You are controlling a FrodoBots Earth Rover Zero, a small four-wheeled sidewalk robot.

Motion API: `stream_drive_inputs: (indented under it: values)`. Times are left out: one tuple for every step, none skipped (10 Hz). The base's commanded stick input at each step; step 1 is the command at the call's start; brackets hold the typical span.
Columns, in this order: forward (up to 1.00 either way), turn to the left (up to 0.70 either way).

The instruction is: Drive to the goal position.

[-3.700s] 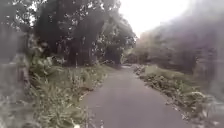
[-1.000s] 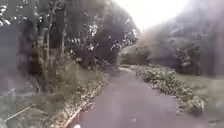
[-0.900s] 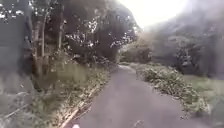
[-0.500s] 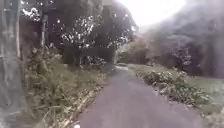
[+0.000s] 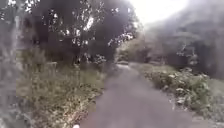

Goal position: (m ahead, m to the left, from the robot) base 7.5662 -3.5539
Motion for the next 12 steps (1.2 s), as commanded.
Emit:
stream_drive_inputs:
  values:
    - [1.0, 0.0]
    - [1.0, 0.0]
    - [1.0, 0.0]
    - [1.0, 0.0]
    - [1.0, -0.23]
    - [1.0, -0.37]
    - [1.0, -0.37]
    - [1.0, -0.19]
    - [1.0, 0.0]
    - [1.0, 0.0]
    - [1.0, 0.0]
    - [1.0, -0.13]
